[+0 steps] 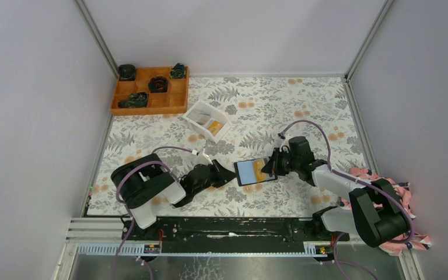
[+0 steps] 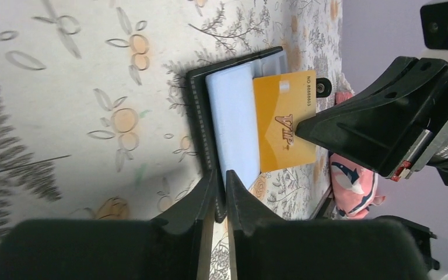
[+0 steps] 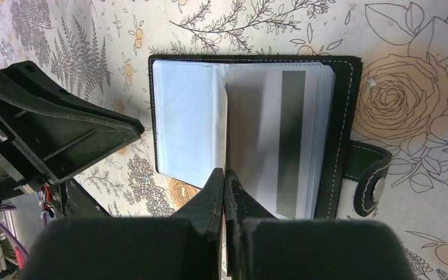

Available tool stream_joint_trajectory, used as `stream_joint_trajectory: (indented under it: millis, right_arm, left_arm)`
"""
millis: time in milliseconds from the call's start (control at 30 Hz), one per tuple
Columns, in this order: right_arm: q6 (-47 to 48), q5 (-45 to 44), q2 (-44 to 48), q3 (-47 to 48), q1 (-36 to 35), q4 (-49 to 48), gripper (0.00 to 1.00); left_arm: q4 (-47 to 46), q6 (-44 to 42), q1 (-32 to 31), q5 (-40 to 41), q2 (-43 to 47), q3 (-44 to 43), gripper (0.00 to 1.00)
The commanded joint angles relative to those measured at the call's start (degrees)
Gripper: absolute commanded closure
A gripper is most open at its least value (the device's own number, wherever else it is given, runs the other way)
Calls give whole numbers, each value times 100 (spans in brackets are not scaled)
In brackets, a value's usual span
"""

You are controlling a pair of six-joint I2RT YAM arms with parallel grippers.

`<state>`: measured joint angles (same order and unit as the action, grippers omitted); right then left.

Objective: Put the credit cards into the card holder
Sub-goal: Insert the credit card into the card holder.

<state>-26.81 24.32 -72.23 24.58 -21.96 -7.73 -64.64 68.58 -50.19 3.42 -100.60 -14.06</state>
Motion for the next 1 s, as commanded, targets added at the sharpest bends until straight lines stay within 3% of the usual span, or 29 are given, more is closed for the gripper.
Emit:
stream_joint_trajectory:
  millis: [0, 267, 967]
  right_arm:
    - [76, 164, -87, 214, 48, -178, 100]
    - [44, 247, -227, 214, 69, -258, 100]
    - [-138, 405, -702, 94, 81, -524, 100]
  left_arm:
    - [1533, -496, -192, 477, 381, -429, 83]
    - [2525, -552, -340, 730, 405, -805, 83]
    - [3266, -519, -417, 899, 459, -1031, 87]
